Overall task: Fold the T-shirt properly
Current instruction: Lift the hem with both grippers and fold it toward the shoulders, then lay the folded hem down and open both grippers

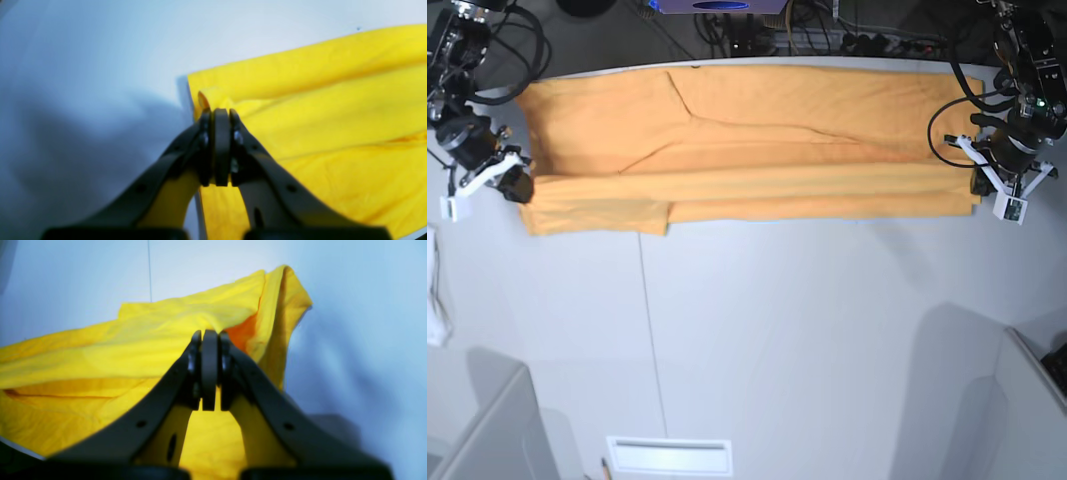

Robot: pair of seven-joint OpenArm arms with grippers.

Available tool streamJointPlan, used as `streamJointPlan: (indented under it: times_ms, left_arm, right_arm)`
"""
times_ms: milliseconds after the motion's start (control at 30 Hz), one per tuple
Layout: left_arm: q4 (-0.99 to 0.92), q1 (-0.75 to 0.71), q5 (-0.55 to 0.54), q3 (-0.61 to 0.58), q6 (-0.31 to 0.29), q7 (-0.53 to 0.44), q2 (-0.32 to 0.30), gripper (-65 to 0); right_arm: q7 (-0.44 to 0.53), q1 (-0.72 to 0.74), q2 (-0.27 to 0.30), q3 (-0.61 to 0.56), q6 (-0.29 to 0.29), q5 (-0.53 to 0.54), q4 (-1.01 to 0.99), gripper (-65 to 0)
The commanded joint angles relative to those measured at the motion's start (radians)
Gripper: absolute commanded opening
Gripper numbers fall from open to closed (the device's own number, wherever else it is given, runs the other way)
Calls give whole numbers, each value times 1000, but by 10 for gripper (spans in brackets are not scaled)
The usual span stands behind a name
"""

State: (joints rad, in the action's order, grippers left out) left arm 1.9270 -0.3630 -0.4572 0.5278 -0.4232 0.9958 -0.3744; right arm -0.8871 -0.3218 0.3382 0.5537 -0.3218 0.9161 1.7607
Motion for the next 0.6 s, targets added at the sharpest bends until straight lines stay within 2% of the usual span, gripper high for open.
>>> streamJointPlan:
  times_ms: [0, 567]
  left_arm:
    - [19, 5, -1, 10, 2, -16, -19, -650]
    - [25, -69, -1, 5, 2, -15, -47, -650]
  right_arm:
    - [24, 10, 20, 10, -1, 16, 15, -650]
    - [1, -73, 11, 16, -3, 16, 20, -650]
